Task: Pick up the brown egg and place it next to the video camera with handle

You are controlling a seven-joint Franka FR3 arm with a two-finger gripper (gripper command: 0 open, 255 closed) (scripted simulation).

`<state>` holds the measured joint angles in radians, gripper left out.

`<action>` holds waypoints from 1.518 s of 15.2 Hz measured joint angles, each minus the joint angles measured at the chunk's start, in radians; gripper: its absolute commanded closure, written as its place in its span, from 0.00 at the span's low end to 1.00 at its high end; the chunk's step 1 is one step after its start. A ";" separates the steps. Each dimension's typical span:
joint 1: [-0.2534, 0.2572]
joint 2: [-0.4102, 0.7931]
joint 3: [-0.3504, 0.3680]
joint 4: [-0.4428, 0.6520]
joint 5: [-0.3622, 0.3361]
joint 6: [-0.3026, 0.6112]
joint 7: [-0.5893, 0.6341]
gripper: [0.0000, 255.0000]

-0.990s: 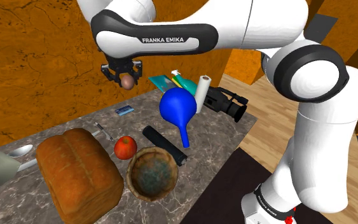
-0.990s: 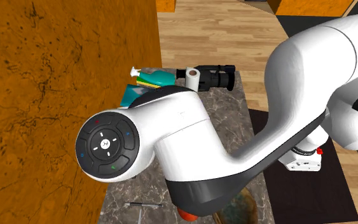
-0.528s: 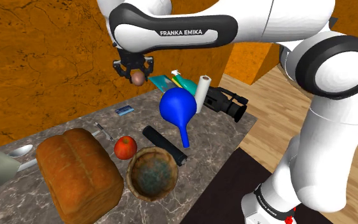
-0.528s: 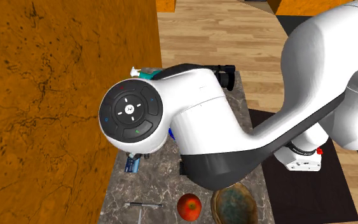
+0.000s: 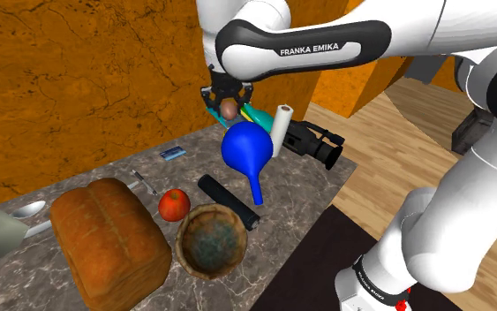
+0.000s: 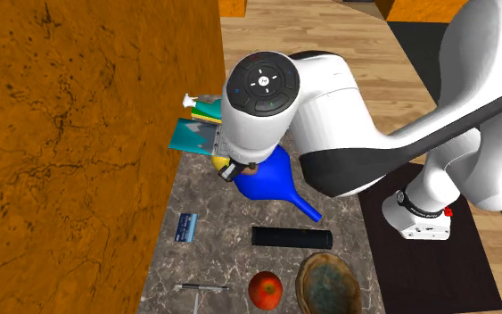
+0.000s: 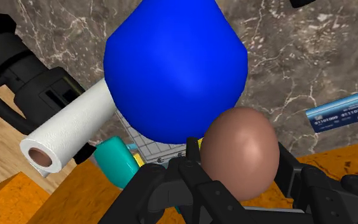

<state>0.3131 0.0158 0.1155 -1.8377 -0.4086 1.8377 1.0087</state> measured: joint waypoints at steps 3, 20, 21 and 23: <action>-0.026 -0.095 -0.028 -0.109 0.006 0.035 -0.046 1.00; -0.157 -0.480 -0.238 -0.527 -0.053 0.184 -0.319 1.00; -0.159 -0.484 -0.241 -0.543 -0.058 0.196 -0.317 1.00; -0.162 -0.475 -0.245 -0.565 -0.065 0.225 -0.308 1.00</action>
<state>0.1514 -0.4596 -0.1292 -2.4024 -0.4732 2.0630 0.7006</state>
